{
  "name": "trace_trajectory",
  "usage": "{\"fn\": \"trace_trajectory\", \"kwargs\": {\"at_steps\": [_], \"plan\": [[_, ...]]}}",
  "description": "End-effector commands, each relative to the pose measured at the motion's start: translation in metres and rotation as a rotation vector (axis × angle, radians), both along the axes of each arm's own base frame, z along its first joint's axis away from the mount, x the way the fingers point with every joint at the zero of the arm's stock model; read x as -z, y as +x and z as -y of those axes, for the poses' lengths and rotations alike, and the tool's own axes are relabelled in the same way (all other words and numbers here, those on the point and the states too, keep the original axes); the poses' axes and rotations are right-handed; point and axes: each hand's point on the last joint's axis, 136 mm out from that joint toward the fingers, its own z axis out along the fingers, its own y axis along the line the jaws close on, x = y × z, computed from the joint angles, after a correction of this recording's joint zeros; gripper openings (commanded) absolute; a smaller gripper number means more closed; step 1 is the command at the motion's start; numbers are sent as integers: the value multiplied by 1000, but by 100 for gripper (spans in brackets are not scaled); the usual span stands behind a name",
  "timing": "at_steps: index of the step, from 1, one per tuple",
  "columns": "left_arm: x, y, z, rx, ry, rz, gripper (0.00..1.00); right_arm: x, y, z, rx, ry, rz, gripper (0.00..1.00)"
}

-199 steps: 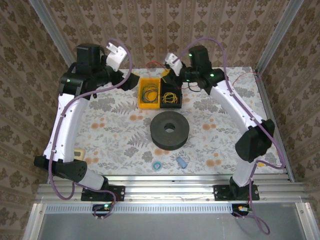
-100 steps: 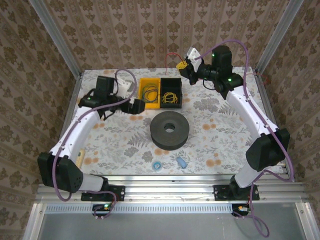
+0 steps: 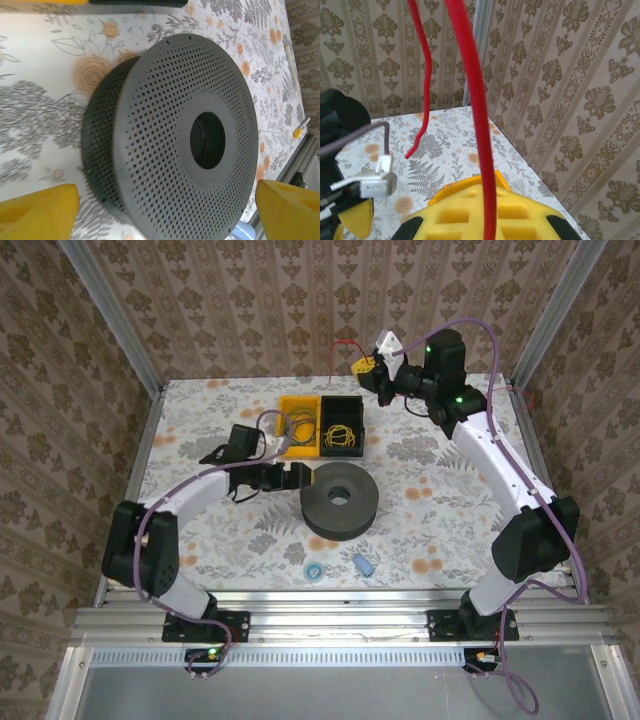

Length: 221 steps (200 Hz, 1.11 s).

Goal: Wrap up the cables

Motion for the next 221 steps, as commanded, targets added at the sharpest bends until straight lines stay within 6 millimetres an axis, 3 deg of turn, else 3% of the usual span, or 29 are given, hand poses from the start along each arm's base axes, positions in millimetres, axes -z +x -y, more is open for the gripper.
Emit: {"fn": "trace_trajectory", "kwargs": {"at_steps": [1,44,90,130,144,174,221], "plan": [[4,4,17,13,-65,-16,88,0,-4,-4,-14,15,-1,0],[14,11,19,22,-32,-29,83,1,-8,-3,-1,-2,6,0],[25,9,34,51,-54,-71,66,6,-6,-1,14,-8,2,0],[31,6,35,46,-60,-89,52,4,-4,0,22,-12,9,0],[28,7,34,47,-57,-86,39,6,-3,0,25,-13,6,0],[23,8,30,44,-22,-77,0,6,-3,1,32,-15,9,0],[6,8,19,35,28,-45,0,6,-4,4,43,-18,12,0]]}}
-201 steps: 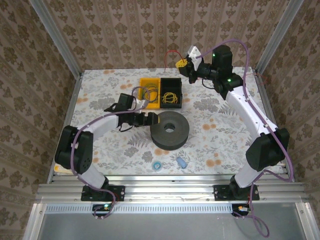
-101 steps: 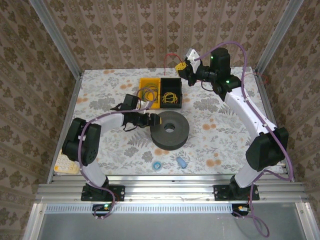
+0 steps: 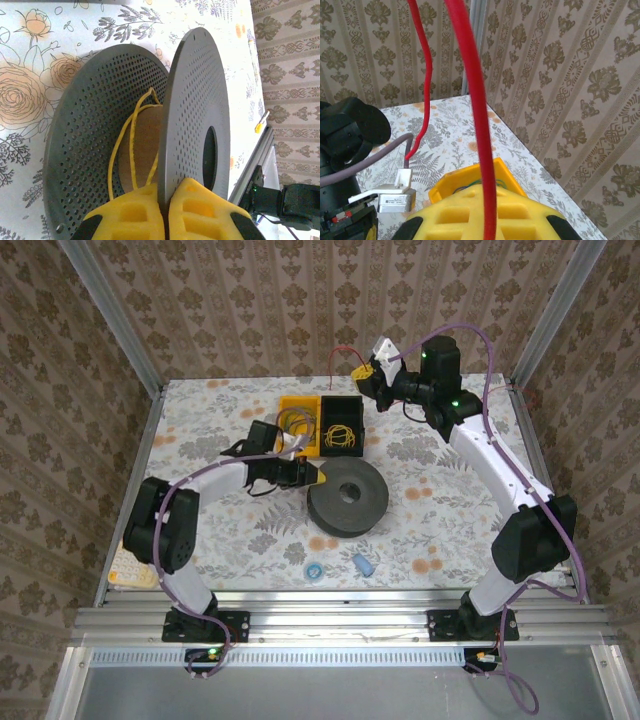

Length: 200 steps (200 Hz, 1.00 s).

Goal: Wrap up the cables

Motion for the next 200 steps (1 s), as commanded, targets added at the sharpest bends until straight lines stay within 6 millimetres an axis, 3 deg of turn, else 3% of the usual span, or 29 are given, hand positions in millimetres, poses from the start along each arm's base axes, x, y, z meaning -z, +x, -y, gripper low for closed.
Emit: {"fn": "trace_trajectory", "kwargs": {"at_steps": [1,22,57,60,86,109,159,200], "plan": [[5,3,-22,-33,139,50,0,-15,-6,4,19,3,48,0],[-15,2,-40,-58,249,107,0,-16,-8,4,19,2,49,0],[-71,3,-79,-118,454,267,0,-14,-6,6,26,3,50,0],[-75,-1,-74,-104,469,286,0,-14,-6,6,26,4,49,0],[-100,0,-100,-161,632,363,0,-15,-6,5,21,12,46,0],[-105,5,-106,-190,682,389,0,-17,-8,4,17,14,50,0],[-93,14,-103,-219,771,391,0,-17,-12,7,23,10,51,0],[-98,21,-104,-269,818,428,0,-14,-13,7,22,9,47,0]]}}
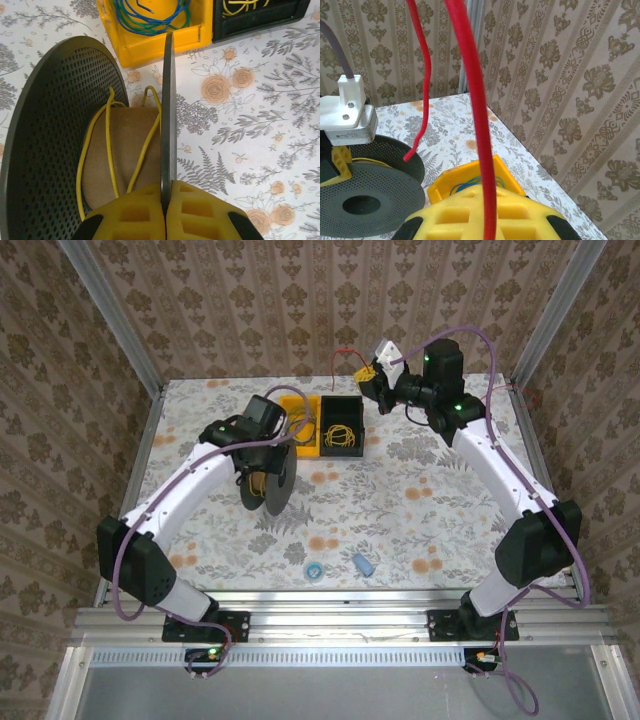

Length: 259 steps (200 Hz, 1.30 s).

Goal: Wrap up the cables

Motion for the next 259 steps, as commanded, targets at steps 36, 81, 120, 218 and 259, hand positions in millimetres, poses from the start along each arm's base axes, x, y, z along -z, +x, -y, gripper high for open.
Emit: {"fn": "trace_trajectory", "kwargs": {"at_steps": [36,81,120,218,259], "plan": [[-15,17,-3,-70,25,77,0,-13,-6,1,0,17,40,0],[-14,18,0,-61,15,73,7,-10,-5,3,3,11,39,0],[-23,18,0,-38,22,88,17,-7,-5,2,-1,8,34,0],[-62,-10,-71,-113,109,134,100,-1,-7,2,-10,4,15,0],[-35,-28,-114,-193,56,43,100,6,-9,-12,-85,14,-16,0]]}}
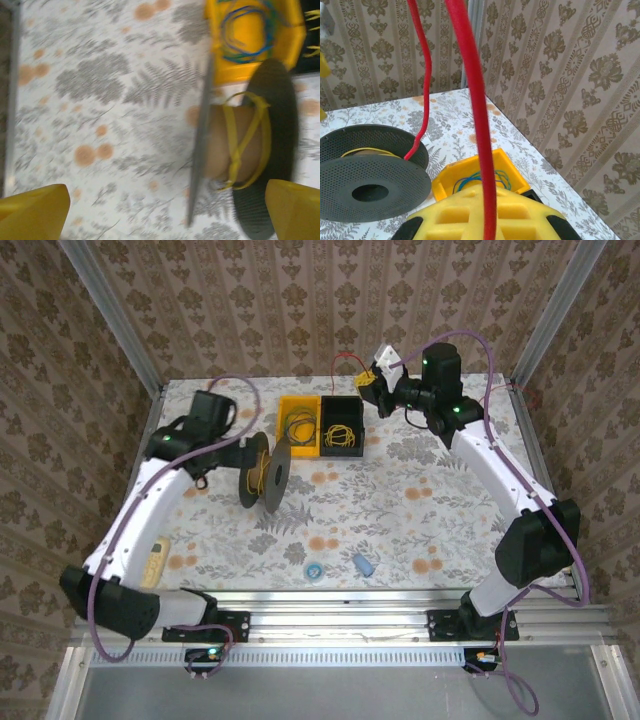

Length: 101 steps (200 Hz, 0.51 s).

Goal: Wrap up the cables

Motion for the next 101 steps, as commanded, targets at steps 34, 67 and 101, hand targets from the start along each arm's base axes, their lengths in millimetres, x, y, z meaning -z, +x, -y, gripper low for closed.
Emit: {"fn": "trace_trajectory", "kwargs": {"at_steps": [34,67,101], "plan": [[42,-23,-9,31,-54,-149,82,24,-26,-60,-275,-125,-81,0],[54,-25,3,54,-109,-177,70,42,-21,-88,-335,-136,-123,0],[64,-25,6,55,-120,-194,59,62,-20,-110,-364,-173,-147,0]]}}
